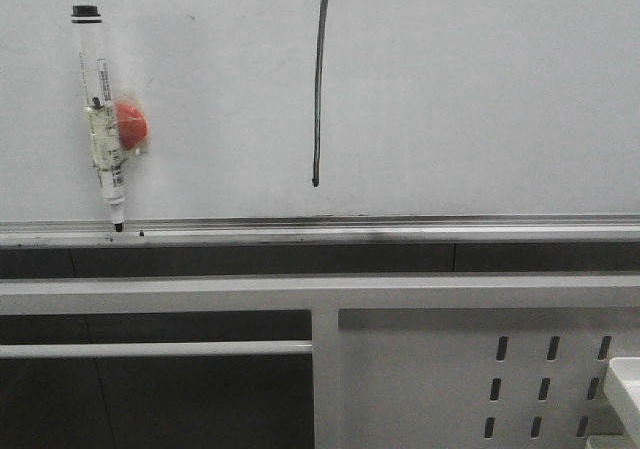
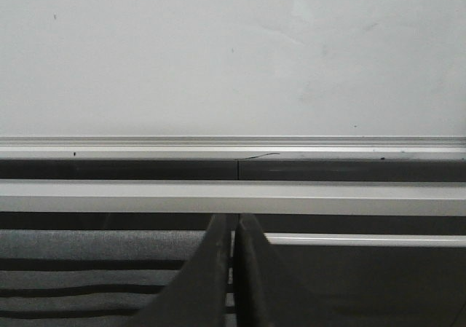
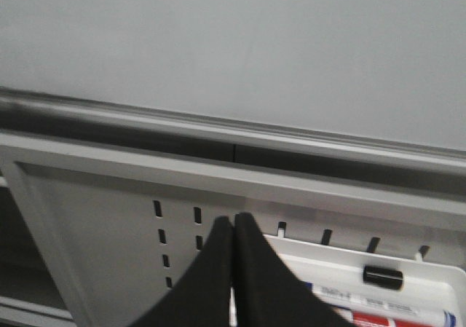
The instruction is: Write number 1 on whiteboard
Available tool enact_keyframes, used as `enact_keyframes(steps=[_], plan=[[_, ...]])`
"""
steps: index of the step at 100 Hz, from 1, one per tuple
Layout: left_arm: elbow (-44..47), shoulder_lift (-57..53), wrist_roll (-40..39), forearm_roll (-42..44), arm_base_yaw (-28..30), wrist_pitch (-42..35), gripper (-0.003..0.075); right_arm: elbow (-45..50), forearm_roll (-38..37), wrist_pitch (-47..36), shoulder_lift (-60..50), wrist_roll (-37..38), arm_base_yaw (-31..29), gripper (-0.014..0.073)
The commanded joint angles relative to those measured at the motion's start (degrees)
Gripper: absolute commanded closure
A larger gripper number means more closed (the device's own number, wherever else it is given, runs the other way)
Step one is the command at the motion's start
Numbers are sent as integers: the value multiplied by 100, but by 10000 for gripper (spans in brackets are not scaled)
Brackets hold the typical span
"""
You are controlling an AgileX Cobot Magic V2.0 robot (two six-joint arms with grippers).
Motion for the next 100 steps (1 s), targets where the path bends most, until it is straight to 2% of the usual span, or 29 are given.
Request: enact_keyframes(steps=[1,15,30,49,100], plan=[[199,-134,-52,-6,-45,-304,740,80,59,-124,-126,168,-372,663],[199,-134,-52,-6,-45,-304,740,80,59,-124,-126,237,-823,663],[199,-134,-52,-6,-45,-304,740,80,-137,-124,-126,578,-913,663],[199,-134,-52,-6,-45,-304,740,80,-1010,-170,-126,1511,-913,663],[199,-134,-52,-6,-45,-304,740,80,-1149,-182,-126,1511,-913,663]])
